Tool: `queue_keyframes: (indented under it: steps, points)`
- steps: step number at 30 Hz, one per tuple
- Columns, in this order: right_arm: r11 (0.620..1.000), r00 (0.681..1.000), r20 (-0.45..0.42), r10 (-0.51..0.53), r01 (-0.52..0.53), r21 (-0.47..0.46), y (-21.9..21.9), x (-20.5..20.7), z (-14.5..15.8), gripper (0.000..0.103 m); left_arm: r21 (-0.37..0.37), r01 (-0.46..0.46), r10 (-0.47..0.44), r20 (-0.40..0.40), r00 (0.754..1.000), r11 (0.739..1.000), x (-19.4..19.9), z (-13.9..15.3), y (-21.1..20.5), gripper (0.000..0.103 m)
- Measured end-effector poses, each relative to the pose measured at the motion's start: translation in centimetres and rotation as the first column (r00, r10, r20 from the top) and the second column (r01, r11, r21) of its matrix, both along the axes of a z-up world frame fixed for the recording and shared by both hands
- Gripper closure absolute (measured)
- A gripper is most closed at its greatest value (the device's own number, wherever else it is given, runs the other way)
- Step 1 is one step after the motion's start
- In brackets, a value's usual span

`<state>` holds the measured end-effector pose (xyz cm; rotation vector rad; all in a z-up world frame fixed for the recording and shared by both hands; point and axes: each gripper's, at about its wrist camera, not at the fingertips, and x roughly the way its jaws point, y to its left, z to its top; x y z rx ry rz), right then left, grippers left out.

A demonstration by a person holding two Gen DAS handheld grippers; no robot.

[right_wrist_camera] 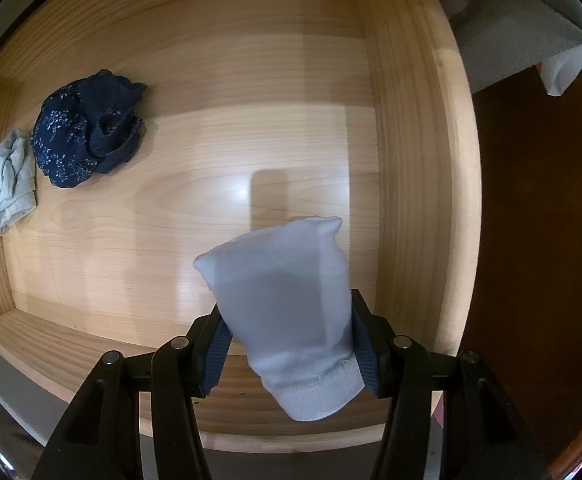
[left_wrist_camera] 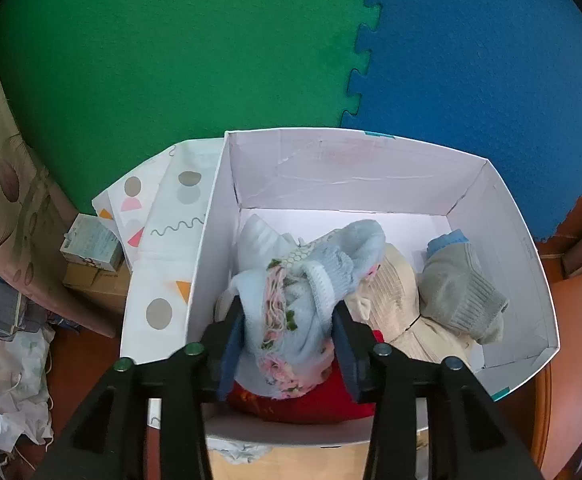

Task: Take underwear out of drawer
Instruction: 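Lift the pink-flowered grey socks into the white box and open the left tool, then withdraw the left tool from the box back over the drawer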

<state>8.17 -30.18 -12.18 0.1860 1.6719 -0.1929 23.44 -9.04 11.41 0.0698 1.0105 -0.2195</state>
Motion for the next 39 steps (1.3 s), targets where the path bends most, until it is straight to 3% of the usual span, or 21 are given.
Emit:
queue_keyframes:
  steps: [4,16,39]
  points:
    - [1.0,1.0,0.0,-0.005,0.005,0.0,0.1,0.0,0.0,0.052,-0.019,-0.005,0.005,0.006,1.0,1.0,-0.1,0.4,0.4,0.048]
    - [1.0,1.0,0.002,0.0,0.0,-0.004,0.0,-0.8,1.2,0.052,-0.024,0.002,-0.002,0.028,1.0,1.0,-0.9,2.5,1.4,0.047]
    - [1.0,1.0,0.012,-0.005,0.006,-0.016,2.3,-0.2,0.1,0.052,0.034,0.018,-0.021,0.079,0.997,0.999,-4.5,6.1,4.7,0.047]
